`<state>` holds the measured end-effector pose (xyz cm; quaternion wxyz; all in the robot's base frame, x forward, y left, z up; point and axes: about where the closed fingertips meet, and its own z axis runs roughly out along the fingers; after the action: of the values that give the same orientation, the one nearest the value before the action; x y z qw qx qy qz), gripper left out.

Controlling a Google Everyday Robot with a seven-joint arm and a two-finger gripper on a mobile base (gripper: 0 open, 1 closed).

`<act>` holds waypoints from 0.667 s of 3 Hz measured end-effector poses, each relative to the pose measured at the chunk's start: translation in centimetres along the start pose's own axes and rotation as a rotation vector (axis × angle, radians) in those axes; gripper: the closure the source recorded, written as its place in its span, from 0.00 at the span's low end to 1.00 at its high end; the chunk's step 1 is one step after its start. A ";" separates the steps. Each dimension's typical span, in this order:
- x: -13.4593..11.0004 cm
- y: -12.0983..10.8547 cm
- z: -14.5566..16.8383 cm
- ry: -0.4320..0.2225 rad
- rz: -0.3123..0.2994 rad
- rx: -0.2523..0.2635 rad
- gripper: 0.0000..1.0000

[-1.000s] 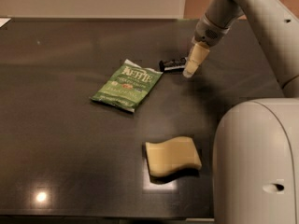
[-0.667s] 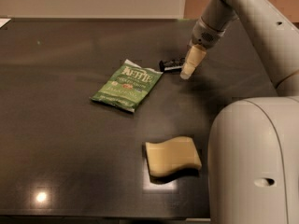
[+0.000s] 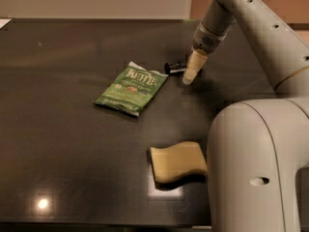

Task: Move rxbar chocolate near sponge

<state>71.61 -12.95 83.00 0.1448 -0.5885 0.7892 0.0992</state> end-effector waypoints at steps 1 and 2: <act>0.0 -0.2 0.7 0.013 -0.005 -0.010 0.16; -0.3 -0.3 1.1 0.015 -0.016 -0.027 0.41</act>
Offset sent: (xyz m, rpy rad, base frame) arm -0.0002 -0.0003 -0.0020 -0.0229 0.0793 0.0556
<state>72.11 -12.38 82.05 0.1318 -0.5976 0.7840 0.1043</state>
